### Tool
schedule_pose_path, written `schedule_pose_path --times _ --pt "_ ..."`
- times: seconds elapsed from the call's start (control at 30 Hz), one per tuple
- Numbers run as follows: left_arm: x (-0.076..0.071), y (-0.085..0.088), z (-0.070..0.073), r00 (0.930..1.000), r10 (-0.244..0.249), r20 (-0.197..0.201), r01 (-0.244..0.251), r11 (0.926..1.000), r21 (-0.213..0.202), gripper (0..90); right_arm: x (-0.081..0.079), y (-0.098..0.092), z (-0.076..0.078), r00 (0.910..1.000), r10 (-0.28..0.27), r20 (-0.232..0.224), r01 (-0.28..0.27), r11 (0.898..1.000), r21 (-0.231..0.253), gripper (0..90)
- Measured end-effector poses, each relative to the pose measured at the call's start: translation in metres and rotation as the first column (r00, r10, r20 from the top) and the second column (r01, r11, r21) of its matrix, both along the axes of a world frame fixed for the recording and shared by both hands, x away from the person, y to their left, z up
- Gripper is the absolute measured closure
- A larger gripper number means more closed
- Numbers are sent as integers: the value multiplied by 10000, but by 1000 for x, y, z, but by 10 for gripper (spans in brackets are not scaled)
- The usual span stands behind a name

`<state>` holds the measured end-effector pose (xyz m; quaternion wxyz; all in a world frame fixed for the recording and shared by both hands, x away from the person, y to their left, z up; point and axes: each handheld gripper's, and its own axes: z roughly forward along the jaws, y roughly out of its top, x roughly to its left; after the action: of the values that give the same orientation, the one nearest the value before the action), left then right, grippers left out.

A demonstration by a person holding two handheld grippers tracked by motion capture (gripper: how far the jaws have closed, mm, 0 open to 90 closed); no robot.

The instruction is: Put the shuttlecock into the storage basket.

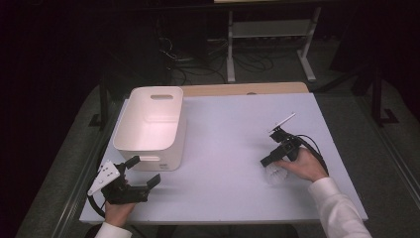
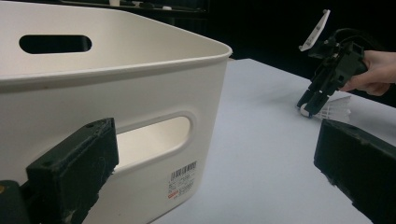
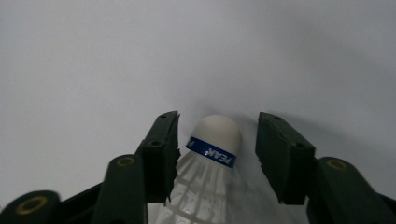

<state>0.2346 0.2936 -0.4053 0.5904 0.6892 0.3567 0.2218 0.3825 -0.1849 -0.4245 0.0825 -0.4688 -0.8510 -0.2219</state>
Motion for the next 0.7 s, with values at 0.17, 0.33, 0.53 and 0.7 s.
schedule_pose_path --times 0.17,0.33,0.53,0.7 --pt "0 0 0 10000 -14 -13 14 10000 7 0 0 3 -1 10000 -70 -57 69 9999 -111 613" --pt "0 -1 0 10000 -6 -15 6 10000 -2 0 -1 2 1 9998 -110 -162 111 9999 24 620" --pt "0 -1 0 10000 -4 -3 4 10000 -4 0 -1 0 5 9998 -169 -87 171 9997 185 621" --pt "0 -1 0 10000 8 -32 -8 10000 2 0 -1 -2 11 9997 -85 229 79 9996 283 622"
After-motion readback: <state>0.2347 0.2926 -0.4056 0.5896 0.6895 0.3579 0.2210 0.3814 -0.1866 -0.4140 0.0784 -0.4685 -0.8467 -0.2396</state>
